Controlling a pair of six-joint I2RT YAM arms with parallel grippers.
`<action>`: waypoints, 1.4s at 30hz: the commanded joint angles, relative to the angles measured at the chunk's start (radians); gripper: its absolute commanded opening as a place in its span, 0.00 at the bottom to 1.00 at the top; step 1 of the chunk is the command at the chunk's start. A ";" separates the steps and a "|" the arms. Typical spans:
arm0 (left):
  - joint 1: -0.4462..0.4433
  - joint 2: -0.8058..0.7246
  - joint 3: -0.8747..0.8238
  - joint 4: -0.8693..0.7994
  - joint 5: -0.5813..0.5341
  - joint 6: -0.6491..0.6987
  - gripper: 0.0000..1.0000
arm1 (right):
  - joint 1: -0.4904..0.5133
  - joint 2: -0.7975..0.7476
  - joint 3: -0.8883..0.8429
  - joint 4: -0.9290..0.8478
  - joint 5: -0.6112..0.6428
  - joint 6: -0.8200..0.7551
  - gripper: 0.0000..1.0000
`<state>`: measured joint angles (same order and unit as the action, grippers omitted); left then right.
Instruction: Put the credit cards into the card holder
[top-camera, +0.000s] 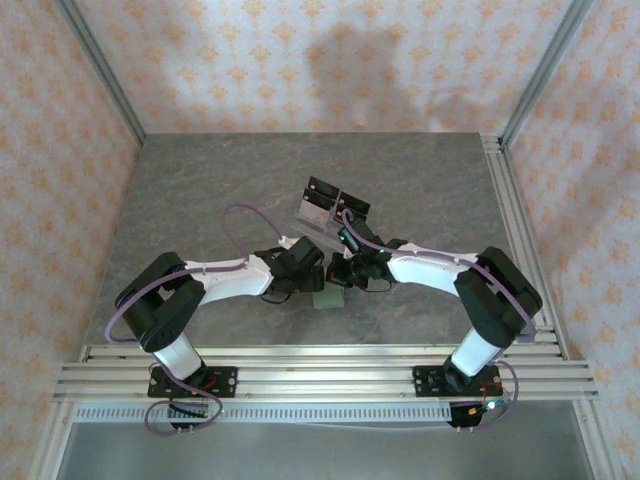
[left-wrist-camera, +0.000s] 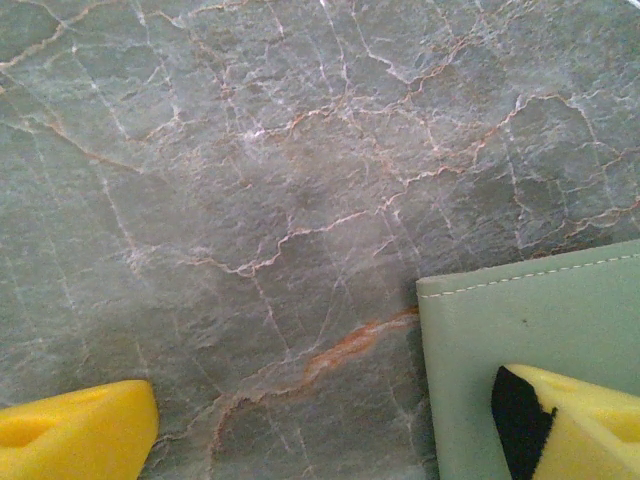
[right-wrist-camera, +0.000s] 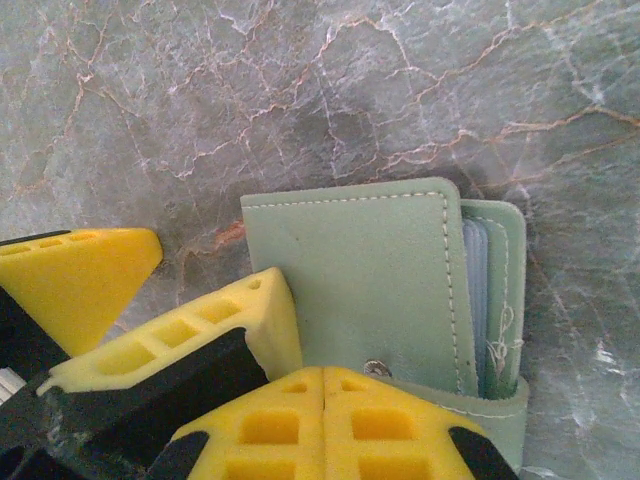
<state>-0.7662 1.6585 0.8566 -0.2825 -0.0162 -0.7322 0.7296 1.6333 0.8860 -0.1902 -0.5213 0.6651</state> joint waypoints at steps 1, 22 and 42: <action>-0.014 0.066 -0.027 -0.016 0.046 -0.015 0.89 | -0.002 0.017 0.001 0.028 0.002 -0.005 0.00; -0.019 0.070 -0.024 -0.012 0.047 -0.016 0.89 | -0.021 0.057 -0.033 0.050 0.008 -0.018 0.00; -0.020 0.075 -0.024 -0.010 0.047 -0.018 0.89 | 0.000 0.010 -0.042 0.041 0.006 -0.005 0.00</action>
<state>-0.7727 1.6608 0.8574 -0.2821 -0.0273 -0.7345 0.7208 1.6489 0.8608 -0.1417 -0.5240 0.6613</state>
